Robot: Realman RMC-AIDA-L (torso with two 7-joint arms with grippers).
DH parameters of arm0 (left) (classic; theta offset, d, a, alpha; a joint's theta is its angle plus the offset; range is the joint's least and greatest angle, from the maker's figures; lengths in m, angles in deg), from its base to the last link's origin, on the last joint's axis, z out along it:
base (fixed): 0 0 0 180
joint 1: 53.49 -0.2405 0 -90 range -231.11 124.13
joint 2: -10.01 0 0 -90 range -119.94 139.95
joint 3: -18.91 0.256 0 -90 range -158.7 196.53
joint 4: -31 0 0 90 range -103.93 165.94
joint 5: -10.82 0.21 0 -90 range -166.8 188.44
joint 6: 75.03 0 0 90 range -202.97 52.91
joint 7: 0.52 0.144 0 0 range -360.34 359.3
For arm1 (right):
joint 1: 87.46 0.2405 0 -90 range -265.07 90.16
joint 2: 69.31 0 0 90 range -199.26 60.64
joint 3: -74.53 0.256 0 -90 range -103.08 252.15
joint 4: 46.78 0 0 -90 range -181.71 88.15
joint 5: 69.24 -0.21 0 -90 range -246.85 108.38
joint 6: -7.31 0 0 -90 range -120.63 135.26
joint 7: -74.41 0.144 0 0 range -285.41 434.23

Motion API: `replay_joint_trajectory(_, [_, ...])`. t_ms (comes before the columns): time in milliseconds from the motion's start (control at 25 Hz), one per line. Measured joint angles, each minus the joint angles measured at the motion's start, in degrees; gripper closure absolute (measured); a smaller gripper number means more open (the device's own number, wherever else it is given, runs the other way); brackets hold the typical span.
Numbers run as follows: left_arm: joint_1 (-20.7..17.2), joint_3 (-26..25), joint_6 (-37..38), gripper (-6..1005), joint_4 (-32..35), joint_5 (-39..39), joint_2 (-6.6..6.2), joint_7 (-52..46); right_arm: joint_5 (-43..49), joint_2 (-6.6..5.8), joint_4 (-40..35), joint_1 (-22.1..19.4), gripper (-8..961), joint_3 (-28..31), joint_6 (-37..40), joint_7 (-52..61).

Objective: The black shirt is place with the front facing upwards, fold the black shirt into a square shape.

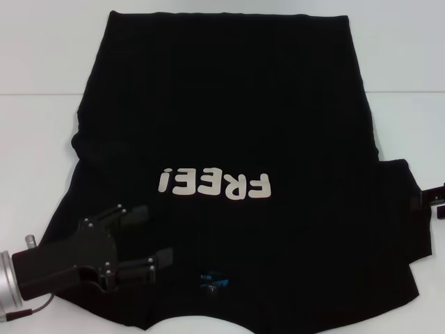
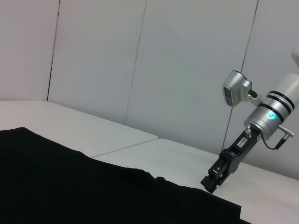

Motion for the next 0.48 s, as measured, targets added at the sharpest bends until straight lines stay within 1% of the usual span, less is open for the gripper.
replay_joint_trajectory(160, [0.0,0.0,0.0,55,0.0,0.0,0.0,-0.1,-0.1,0.31,0.1,0.1,250,-1.4,-0.5,0.2])
replay_joint_trajectory(480, [0.0,0.0,0.0,54,0.0,0.0,-0.07,-0.7,0.0,0.8,0.1,0.9,250,-1.8,-0.6,0.2])
